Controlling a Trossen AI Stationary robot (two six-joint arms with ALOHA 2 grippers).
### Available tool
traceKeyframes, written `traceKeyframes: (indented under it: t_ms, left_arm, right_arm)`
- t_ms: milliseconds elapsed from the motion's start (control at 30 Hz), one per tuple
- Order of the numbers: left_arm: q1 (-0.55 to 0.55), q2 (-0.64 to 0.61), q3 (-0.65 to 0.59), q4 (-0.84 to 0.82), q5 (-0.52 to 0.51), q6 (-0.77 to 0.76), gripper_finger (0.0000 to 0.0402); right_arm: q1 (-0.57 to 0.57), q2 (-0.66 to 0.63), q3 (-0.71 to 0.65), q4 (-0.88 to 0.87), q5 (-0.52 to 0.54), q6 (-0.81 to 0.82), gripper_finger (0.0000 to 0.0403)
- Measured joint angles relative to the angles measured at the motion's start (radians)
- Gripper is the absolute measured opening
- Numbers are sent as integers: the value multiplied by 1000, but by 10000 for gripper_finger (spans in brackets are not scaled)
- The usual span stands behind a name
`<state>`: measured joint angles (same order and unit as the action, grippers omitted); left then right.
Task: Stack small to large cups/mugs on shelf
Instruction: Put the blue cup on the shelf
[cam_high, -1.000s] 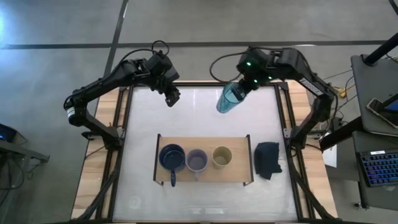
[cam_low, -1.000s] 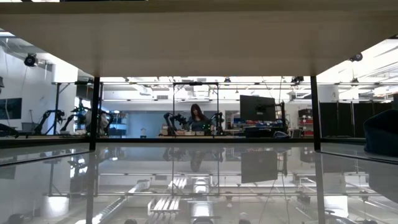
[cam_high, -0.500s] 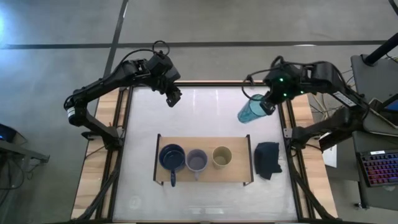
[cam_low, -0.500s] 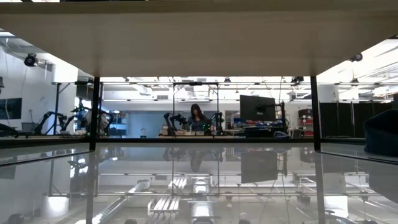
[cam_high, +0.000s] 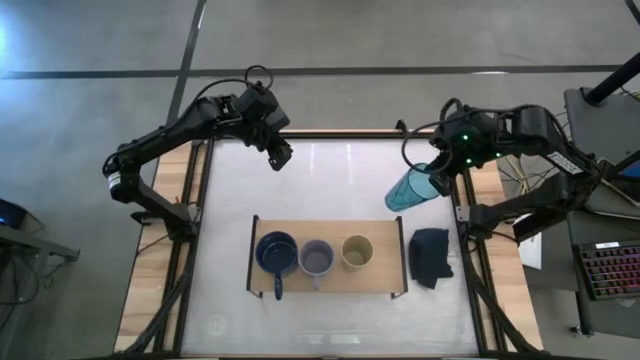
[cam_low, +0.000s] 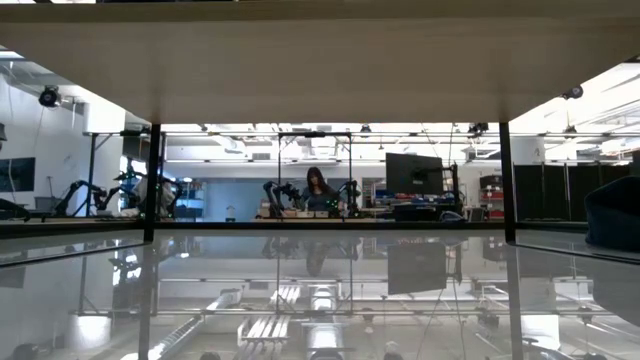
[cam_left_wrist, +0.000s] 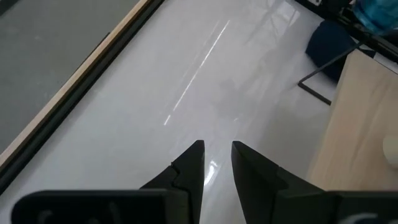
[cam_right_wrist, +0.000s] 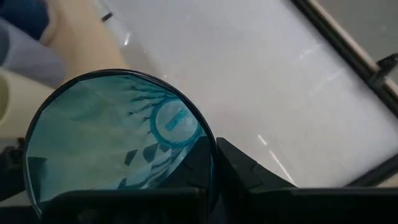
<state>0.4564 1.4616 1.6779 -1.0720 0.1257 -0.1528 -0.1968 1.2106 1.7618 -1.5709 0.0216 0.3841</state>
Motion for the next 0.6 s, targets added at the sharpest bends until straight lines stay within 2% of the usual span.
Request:
traceKeyframes:
  t_ms: [200, 600]
  left_arm:
    - [0, 0, 0, 1, 0, 0, 67]
    - [0, 0, 0, 27, 0, -27, 67]
  right_arm:
    - [72, 0, -2, 0, -81, -33, 9]
    - [278, 13, 28, -2, -77, -36, 9]
